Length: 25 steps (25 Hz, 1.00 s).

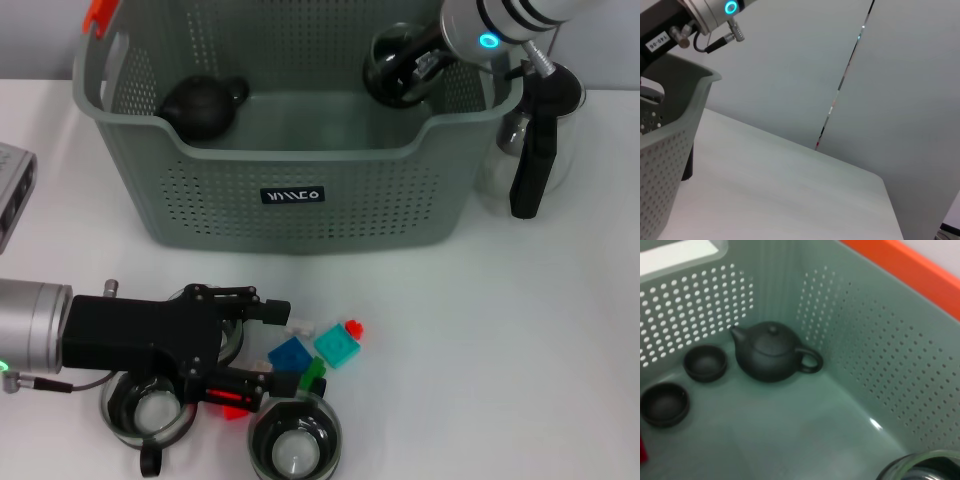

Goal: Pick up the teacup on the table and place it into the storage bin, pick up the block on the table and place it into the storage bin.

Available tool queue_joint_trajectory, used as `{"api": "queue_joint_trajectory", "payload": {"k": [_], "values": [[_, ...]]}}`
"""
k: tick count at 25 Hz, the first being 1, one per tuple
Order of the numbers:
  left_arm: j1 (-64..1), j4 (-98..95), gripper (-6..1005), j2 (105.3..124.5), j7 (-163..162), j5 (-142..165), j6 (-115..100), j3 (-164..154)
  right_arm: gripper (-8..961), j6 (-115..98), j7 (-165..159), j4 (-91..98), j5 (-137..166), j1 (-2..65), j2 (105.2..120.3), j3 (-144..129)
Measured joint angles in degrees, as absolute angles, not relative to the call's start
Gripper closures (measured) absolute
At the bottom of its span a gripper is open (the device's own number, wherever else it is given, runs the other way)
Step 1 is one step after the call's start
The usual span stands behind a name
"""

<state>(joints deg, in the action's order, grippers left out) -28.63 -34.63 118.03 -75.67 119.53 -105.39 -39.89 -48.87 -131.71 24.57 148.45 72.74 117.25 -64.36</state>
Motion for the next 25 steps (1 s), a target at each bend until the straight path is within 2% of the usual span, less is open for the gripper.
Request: {"api": "queue_joint_trajectory", "payload": {"k": [25], "values": [[-28.29, -34.63, 124, 118.28, -75.67, 119.24, -105.38, -39.90, 884, -50.30, -131.28, 27.94, 148.44, 71.67, 117.33, -65.13]]}}
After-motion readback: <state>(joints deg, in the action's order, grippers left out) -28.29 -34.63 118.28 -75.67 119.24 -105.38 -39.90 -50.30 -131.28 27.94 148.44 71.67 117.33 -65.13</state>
